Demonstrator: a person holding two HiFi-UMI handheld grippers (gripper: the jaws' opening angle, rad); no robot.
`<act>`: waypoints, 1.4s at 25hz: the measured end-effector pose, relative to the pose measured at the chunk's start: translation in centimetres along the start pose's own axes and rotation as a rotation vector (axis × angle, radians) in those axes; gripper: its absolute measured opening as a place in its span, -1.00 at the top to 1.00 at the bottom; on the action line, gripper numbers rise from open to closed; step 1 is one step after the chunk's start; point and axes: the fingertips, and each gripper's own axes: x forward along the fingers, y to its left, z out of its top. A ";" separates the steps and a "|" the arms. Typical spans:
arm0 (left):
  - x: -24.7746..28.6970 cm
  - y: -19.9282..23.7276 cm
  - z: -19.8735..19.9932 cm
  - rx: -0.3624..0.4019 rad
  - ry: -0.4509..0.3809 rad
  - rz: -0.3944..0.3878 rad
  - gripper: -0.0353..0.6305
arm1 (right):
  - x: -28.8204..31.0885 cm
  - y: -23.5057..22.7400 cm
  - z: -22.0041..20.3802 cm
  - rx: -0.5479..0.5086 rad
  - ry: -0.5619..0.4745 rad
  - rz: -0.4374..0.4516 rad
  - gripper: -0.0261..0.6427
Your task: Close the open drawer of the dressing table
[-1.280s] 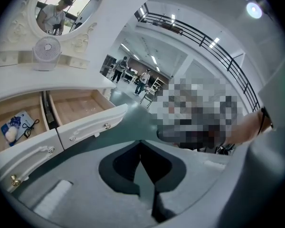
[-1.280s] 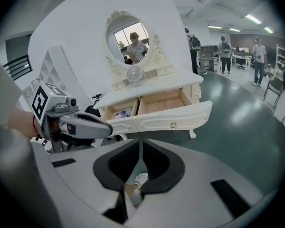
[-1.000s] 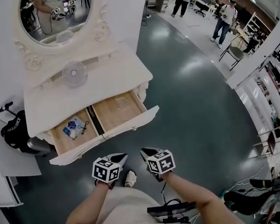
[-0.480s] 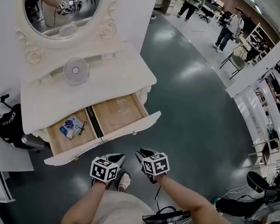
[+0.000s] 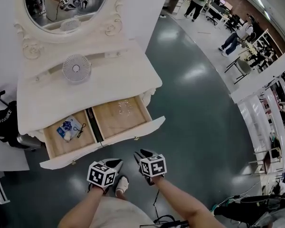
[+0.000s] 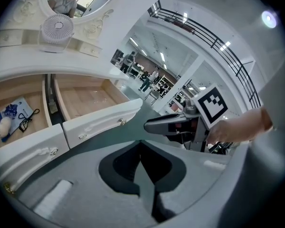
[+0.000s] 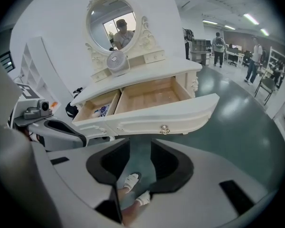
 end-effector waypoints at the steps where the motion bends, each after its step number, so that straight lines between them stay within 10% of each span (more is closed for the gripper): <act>1: 0.1 0.2 0.0 -0.004 0.000 0.000 0.87 | 0.3 -0.2 0.0 0.002 0.003 -0.002 0.49; 35: 3.1 1.9 -0.8 -0.055 0.062 -0.065 0.87 | 9.4 -6.1 0.5 0.012 0.123 -0.128 0.44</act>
